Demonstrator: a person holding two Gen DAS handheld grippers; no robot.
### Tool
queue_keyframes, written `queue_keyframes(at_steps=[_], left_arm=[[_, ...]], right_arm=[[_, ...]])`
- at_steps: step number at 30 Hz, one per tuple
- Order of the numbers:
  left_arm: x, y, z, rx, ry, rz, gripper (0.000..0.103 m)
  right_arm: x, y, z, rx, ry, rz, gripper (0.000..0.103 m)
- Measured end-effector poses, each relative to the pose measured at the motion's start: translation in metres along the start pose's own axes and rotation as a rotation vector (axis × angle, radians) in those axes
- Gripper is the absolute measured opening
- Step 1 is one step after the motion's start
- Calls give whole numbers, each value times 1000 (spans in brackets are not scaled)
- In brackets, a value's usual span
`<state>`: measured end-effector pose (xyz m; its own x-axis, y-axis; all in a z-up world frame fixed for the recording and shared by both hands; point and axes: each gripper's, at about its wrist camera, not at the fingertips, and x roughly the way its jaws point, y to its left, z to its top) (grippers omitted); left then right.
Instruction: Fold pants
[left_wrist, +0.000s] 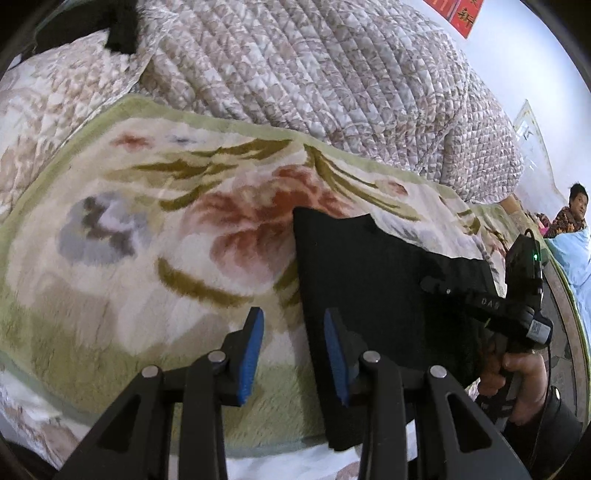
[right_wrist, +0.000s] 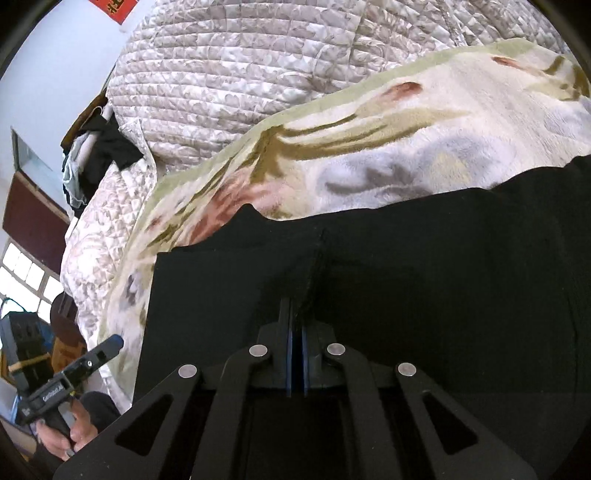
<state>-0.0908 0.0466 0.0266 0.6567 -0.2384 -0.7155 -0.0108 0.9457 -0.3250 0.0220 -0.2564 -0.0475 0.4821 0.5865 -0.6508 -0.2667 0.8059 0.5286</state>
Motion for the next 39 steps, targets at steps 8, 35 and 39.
queue_keyframes(at_steps=[8, 35, 39], left_arm=[[40, -28, 46, 52, 3, -77, 36], [-11, -6, -44, 64, 36, -49, 36], [-19, -18, -46, 111, 19, -53, 36]], right_arm=[[-22, 16, 2, -80, -28, -129, 5], [-55, 53, -78, -235, -43, -248, 17], [-50, 47, -86, -221, -9, -256, 17]])
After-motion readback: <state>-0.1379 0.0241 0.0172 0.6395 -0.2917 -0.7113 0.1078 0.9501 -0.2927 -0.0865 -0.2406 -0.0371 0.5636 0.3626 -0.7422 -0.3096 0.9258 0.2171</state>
